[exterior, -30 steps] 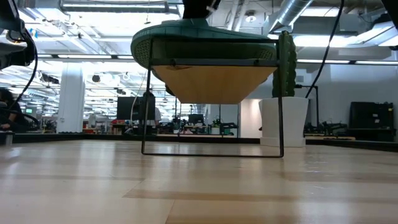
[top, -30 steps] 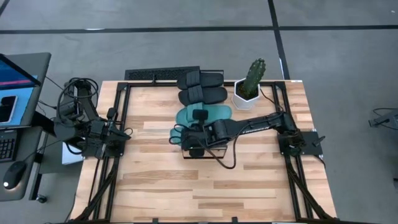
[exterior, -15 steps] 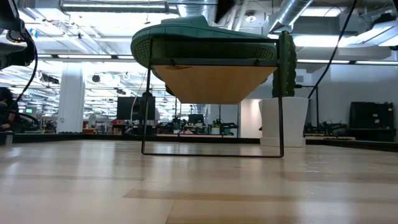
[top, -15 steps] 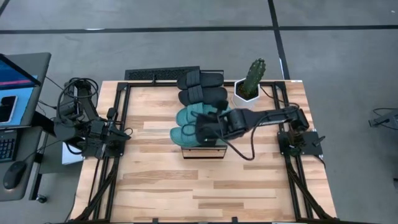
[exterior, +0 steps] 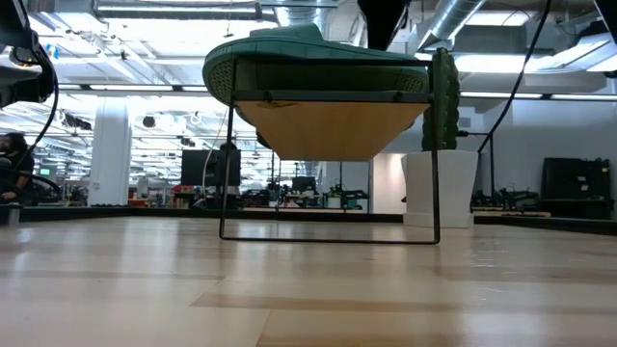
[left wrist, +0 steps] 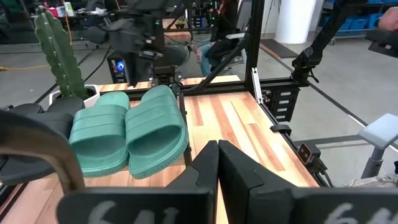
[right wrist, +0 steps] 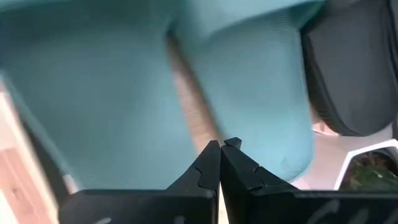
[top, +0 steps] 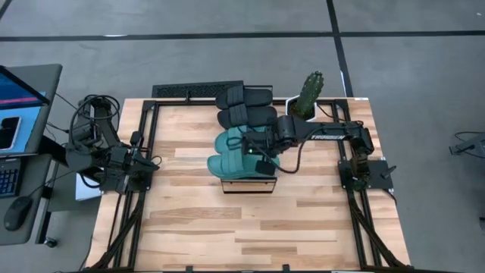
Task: Pick and place slides into the shelf
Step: Adjust the black and green slippers
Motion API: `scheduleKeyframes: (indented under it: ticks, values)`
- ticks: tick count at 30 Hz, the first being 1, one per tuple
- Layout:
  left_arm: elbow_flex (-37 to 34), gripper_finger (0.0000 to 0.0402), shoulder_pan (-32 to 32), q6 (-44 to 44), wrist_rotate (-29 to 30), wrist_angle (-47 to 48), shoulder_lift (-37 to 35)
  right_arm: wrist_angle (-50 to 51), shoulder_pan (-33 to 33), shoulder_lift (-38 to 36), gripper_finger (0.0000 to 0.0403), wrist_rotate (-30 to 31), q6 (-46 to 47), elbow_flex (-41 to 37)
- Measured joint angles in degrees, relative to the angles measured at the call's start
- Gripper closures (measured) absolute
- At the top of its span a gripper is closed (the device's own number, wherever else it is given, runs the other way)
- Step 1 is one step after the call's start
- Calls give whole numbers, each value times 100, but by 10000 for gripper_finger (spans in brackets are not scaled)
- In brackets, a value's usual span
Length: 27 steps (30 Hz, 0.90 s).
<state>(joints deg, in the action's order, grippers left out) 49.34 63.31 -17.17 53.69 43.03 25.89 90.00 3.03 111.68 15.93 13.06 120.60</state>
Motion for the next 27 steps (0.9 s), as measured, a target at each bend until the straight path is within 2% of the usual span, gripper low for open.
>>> scheduleKeyframes:
  ticks: [10,15,17,20,23,27]
  values:
    - [0,401,0,0,0,4,0,-2,-470,-163,403,-38,-48,-4]
    - [0,401,0,57,0,17,0,-13,-337,-1083,403,966,303,-183]
    - [0,401,0,119,2,17,0,-7,-174,-1613,403,1314,672,-588]
    - [0,402,0,245,24,17,0,-222,175,-2444,403,1762,1347,-1641]
    - [0,401,0,381,77,17,0,-1097,487,-3239,403,1879,1742,-2980]
    - [0,401,0,504,265,9,0,-2592,671,-4085,403,1717,1739,-4567]
